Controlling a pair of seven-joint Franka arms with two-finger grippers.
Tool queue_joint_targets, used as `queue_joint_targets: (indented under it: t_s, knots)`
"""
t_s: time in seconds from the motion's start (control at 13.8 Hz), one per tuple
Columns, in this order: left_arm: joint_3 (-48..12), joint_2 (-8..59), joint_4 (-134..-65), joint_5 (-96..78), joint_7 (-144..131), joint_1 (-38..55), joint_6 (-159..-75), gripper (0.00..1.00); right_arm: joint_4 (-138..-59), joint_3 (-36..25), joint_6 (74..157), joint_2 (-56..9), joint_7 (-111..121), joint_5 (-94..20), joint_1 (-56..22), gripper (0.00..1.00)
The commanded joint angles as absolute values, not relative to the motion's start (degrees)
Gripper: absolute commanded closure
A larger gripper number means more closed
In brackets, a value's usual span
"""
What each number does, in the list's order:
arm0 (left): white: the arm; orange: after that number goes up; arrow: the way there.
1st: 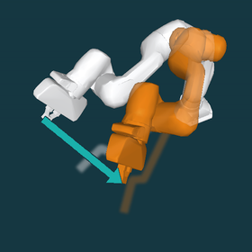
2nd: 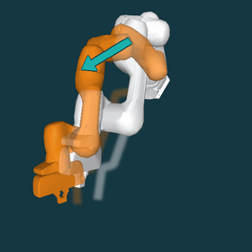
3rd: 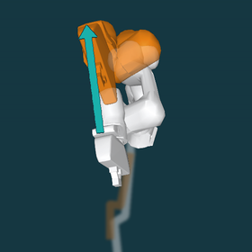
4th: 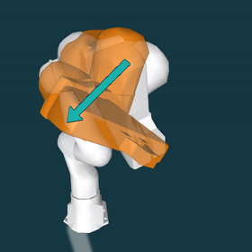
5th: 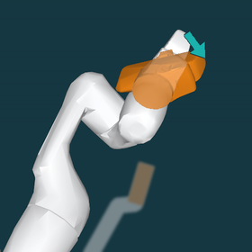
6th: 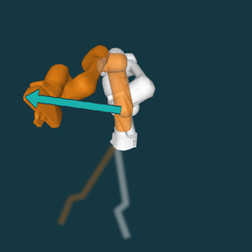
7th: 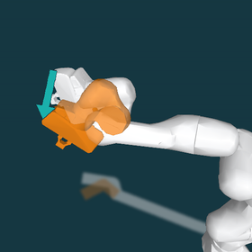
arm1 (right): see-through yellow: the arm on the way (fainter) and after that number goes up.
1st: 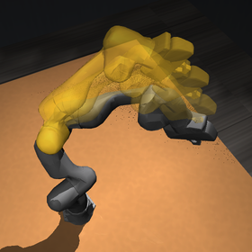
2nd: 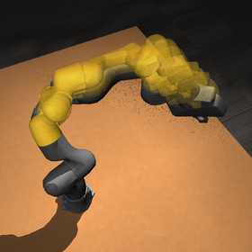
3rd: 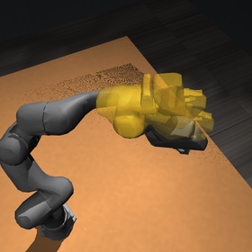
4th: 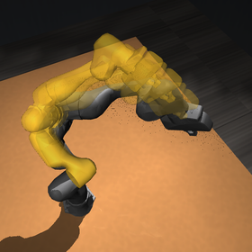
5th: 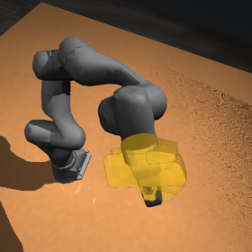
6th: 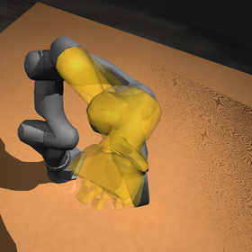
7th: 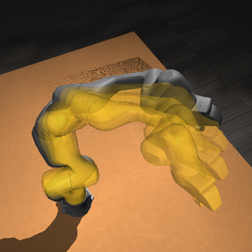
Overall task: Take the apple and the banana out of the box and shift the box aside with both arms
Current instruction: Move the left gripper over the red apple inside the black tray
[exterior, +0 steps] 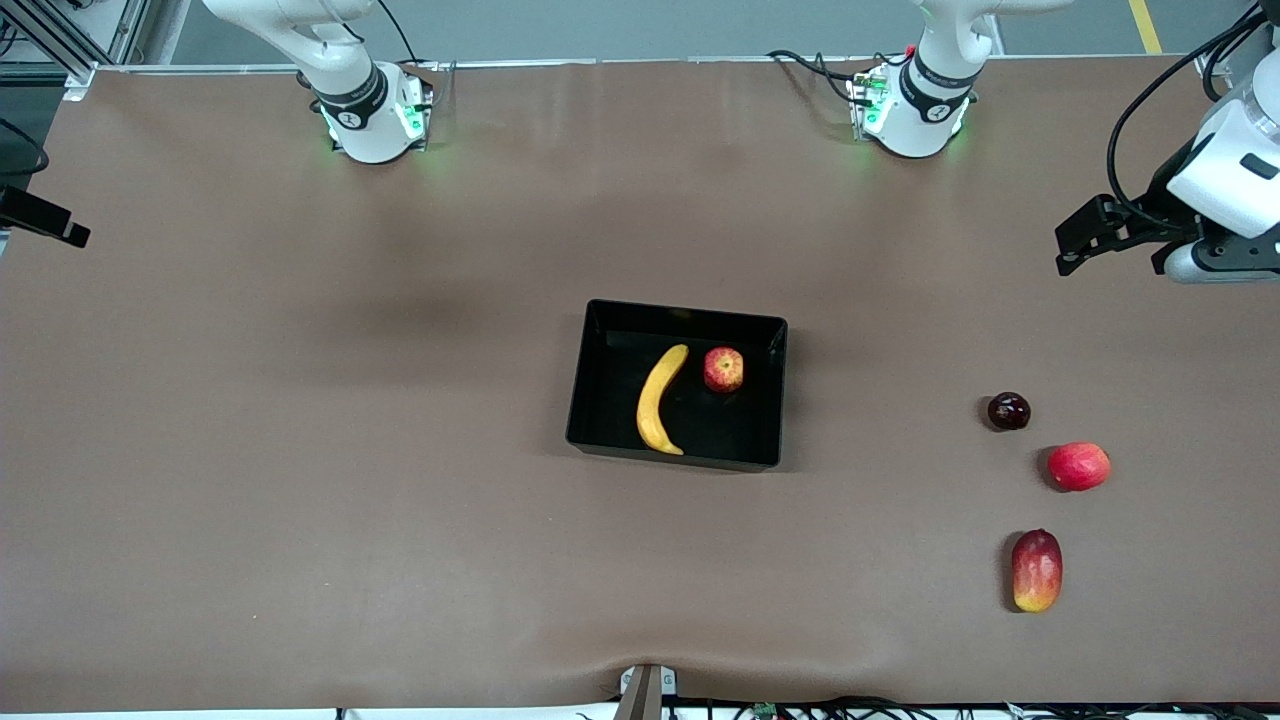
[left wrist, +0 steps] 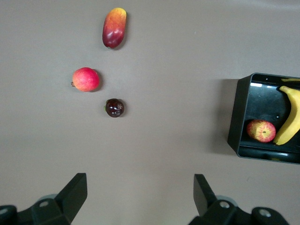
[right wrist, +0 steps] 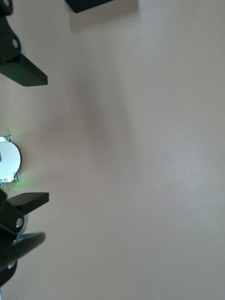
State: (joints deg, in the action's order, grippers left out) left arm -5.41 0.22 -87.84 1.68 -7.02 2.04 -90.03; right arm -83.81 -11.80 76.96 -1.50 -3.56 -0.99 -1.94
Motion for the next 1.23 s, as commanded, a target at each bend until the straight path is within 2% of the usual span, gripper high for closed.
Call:
queue_joint_targets:
  t_s: [0.0, 0.29, 0.72, 1.01, 1.16]
  knots:
    - [-6.06, 0.09, -87.10, 0.79, -6.24, 1.14, -89.21, 0.00, -83.50, -11.34, 76.64, -1.41, -3.16, -1.93, -0.97, 0.00]
    - [-6.06, 0.78, -86.93, 1.23, -7.21, 1.75, -89.47, 0.00, -83.50, -11.34, 76.73, -1.41, -3.16, -1.93, -0.88, 0.00]
    - [-10.46, 9.56, -88.59, 2.11, -19.56, 8.59, -95.35, 0.00, -83.50, -11.34, 76.82, -1.41, -3.16, -1.93, -0.70, 0.00]
    - [-10.63, 14.04, -97.19, 2.72, -37.32, 18.08, -111.23, 0.00, -83.50, -11.34, 76.82, -1.49, -3.16, -1.93, -0.70, 0.00]
    - [-10.55, 18.61, -97.65, 3.25, -42.86, 22.13, -116.43, 0.00, -83.50, -11.34, 76.90, -1.58, -3.16, -1.93, -0.62, 0.00]
